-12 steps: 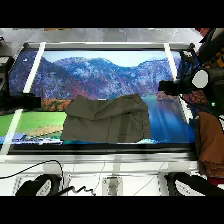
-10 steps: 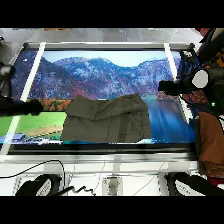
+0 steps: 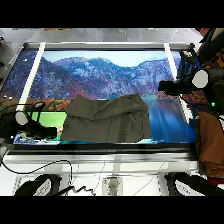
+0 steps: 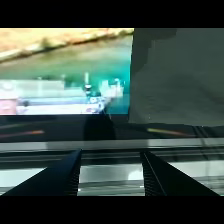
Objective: Fold the clothes and pants, and hang the long-sleeved shirts on hangers.
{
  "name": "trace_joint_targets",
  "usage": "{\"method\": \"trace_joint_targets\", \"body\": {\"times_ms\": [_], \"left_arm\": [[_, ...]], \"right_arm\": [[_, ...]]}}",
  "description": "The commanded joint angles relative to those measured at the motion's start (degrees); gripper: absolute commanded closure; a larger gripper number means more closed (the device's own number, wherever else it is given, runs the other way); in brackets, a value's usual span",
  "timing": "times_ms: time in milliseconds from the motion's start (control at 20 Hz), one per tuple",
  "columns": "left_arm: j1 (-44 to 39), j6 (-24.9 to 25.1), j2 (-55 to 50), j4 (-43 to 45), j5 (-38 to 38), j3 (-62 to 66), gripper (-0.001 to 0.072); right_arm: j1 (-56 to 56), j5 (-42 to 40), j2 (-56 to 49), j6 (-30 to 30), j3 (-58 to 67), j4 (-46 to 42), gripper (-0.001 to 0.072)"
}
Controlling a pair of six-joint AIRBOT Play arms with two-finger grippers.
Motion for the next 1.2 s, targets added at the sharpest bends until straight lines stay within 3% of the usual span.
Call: {"method": "trace_joint_targets", "body": {"times_ms": [0,200,350,500,900,950,1050,1100,1150], "left_arm": [[0.68,1.18,-5.77,-4.74,1.22,-1.57,0.0307],[6.21,10.1,-9.84,-19.65,1.64,-1.51,0.031],[13.88,10.36,-12.5,-20.17,1.7,-1.53,0.031],[19.93,15.37,-16.0,-25.9,-0.74,-1.57,0.0309],[16.79,17.42,-27.02,-31.54,4.13,-1.7,0.0309],[15.78,19.1,-28.11,-31.74,4.15,-1.7,0.0334],[14.23,20.81,-28.89,-31.69,4.59,-1.64,0.0486],[13.81,20.81,-28.87,-31.71,5.03,-1.51,0.0494],[13.66,20.92,-28.87,-31.69,5.2,-1.27,0.0662]], "right_arm": [[-0.04,0.0,-0.02,0.02,0.02,0.0,0.0693],[-0.04,0.0,-0.02,0.02,0.02,0.0,0.0693],[-0.04,0.0,-0.02,0.02,0.02,0.0,0.0694],[-0.04,0.0,-0.02,0.02,0.02,0.0,0.0693],[-0.04,0.0,-0.02,0.02,0.02,0.0,0.0693],[-0.04,0.0,-0.02,0.02,0.02,0.0,0.0693],[-0.04,0.0,-0.02,0.02,0.02,0.02,0.0693],[-0.04,0.0,-0.02,0.02,0.02,0.02,0.0694],[-0.04,0.0,-0.02,0.02,0.02,0.02,0.0694]]}}
